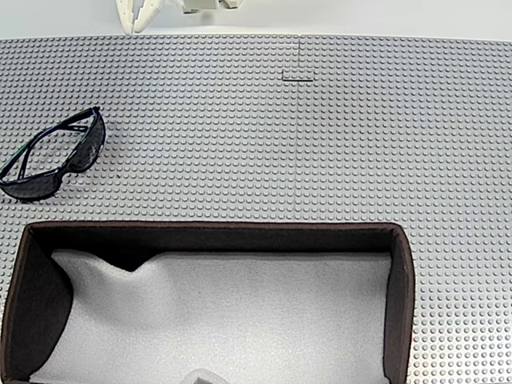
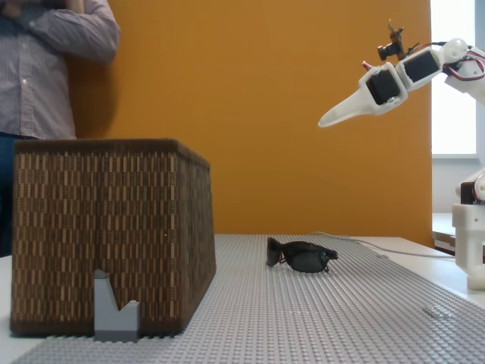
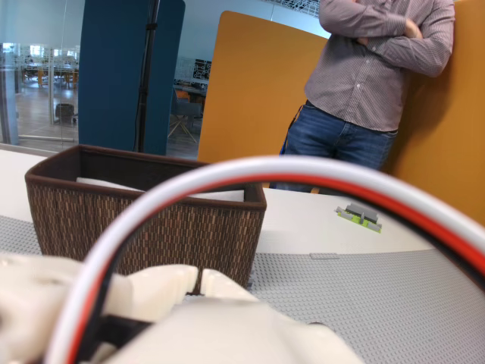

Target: Grasp a glasses and put it in the bin.

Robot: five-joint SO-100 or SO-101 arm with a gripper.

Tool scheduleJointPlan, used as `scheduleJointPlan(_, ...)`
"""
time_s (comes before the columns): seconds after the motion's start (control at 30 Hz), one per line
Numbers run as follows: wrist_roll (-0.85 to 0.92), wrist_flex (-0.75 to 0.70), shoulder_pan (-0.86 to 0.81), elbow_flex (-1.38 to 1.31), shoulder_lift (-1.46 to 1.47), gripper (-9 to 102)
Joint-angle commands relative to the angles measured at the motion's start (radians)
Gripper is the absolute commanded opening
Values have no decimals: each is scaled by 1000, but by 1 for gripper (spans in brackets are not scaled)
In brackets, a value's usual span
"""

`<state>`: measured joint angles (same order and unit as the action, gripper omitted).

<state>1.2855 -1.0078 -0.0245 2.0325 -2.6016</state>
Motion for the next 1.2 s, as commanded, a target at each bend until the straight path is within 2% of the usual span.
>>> scheduleJointPlan(0.0, -46, 236, 230, 367, -403, 0)
scheduleJointPlan(0.33, -115, 273, 233, 350, -393, 0)
scheduleJointPlan(0.4, -230, 295, 221, 302, -350, 0)
scheduleJointPlan(0.43, -345, 322, 192, 299, -333, 0)
scheduleJointPlan(0.53, -499, 382, 100, 290, -296, 0)
scheduleJointPlan(0.67, -769, 465, -147, 195, -135, 3)
scheduleJointPlan(0.8, -1034, 387, -357, 74, 40, 6)
scheduleJointPlan(0.9, -1123, 301, -457, 81, 86, 9)
scheduleJointPlan(1.03, -1187, 218, -541, 124, 127, 17)
scheduleJointPlan(1.17, -1186, 201, -575, 229, 181, 21)
